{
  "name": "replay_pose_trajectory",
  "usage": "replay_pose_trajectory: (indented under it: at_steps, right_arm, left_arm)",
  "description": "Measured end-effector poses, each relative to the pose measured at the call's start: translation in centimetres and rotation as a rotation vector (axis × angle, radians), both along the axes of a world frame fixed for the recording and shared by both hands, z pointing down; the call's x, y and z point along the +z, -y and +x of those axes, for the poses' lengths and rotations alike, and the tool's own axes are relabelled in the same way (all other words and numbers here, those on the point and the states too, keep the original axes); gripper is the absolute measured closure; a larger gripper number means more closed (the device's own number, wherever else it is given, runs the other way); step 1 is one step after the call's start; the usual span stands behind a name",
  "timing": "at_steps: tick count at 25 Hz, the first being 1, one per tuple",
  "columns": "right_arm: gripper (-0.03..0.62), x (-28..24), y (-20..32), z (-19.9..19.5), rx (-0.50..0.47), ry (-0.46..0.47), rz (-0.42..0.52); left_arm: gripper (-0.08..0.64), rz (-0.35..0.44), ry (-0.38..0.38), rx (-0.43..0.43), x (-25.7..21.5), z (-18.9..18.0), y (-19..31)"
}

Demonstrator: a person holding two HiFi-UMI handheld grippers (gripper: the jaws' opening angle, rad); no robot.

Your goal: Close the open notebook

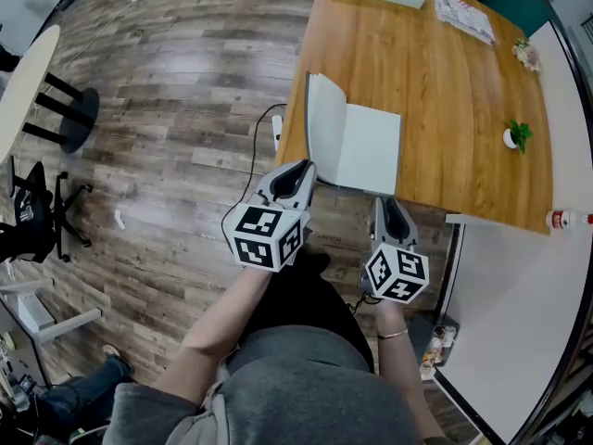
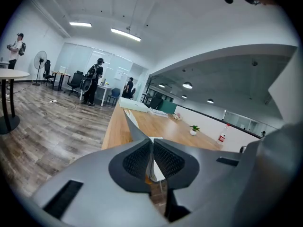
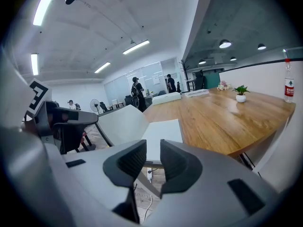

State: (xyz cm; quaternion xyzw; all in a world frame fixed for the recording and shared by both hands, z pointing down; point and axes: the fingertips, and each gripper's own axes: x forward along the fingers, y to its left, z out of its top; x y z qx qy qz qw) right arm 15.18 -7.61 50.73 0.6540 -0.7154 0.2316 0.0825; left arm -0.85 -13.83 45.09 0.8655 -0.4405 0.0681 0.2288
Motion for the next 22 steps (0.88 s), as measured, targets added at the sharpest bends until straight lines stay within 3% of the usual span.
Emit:
replay_pose_trajectory:
  at_steps: [22]
  right_arm:
    - [0.503,-0.3,-4.4,4.6,0.190,0.013,0.014]
  left_arm:
    - [0.518,0.071,0.085,0.273,-1.3,9.9,-1.6]
